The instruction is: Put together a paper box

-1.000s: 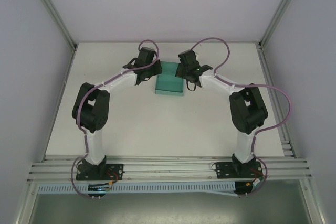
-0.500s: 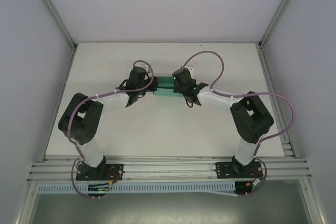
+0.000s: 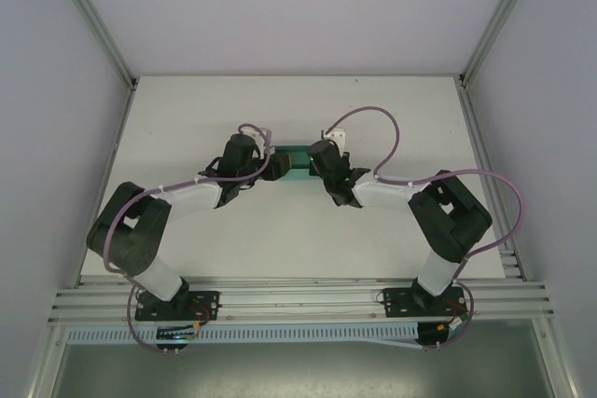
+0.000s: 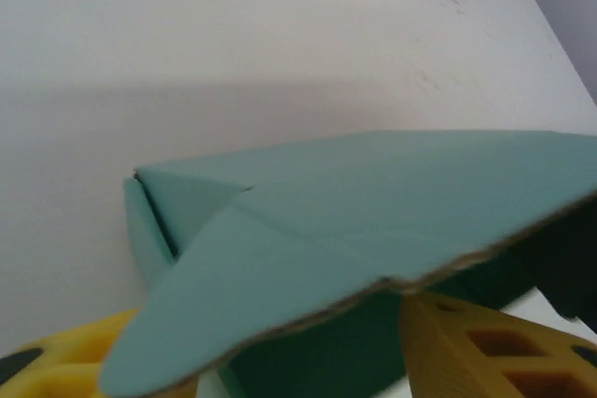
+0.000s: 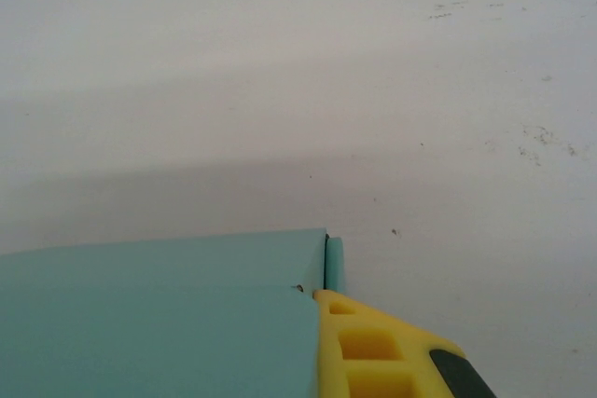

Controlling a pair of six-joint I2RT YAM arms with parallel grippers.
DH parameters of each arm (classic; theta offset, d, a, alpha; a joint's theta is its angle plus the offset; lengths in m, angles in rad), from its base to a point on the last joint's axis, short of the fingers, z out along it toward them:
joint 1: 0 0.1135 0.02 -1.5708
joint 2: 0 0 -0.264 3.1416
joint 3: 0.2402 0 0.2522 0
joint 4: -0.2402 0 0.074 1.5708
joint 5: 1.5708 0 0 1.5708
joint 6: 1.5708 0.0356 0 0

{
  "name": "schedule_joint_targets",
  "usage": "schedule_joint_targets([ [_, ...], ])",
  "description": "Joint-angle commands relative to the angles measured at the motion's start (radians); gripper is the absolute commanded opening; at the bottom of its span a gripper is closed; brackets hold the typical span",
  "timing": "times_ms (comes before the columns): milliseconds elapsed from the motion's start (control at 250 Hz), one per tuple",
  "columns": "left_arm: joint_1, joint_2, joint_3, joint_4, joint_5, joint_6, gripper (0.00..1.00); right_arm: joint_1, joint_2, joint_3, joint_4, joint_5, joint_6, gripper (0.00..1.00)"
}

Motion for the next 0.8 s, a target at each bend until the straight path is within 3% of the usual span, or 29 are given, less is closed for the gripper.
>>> schedule_joint_targets([
  [0,-0.003,-0.11,-0.009,-0.128,0.012,0.025,0.91,0.014,0.011,-0.094,0.013,-0.017,-0.041,0.0],
  [8,-0.004,-0.117,-0.011,-0.135,0.013,0.028,0.97,0.015,0.011,-0.097,0.019,-0.019,-0.046,0.0],
  [28,-0.005,-0.137,-0.011,-0.154,0.012,0.035,0.98,0.017,0.011,-0.106,0.03,-0.009,-0.051,0.0],
  [184,-0.004,-0.275,0.007,-0.369,-0.129,-0.032,0.99,0.037,0.014,-0.178,0.146,0.007,-0.141,0.0],
  [260,0.001,-0.282,0.063,-0.514,-0.241,-0.125,0.98,0.05,0.026,-0.187,0.164,0.027,-0.172,0.0],
  [312,0.017,-0.256,0.109,-0.579,-0.249,-0.152,0.98,0.058,0.032,-0.201,0.2,0.026,-0.209,0.0],
  [396,0.073,-0.189,0.161,-0.606,-0.14,-0.177,0.98,0.072,0.04,-0.213,0.238,0.042,-0.244,0.0],
  [580,0.157,-0.009,0.22,-0.483,0.094,-0.19,0.99,0.097,0.062,-0.241,0.318,0.055,-0.304,0.02],
  [799,0.175,0.196,0.356,-0.476,0.165,-0.152,0.96,0.11,0.084,-0.262,0.388,0.074,-0.361,0.07],
])
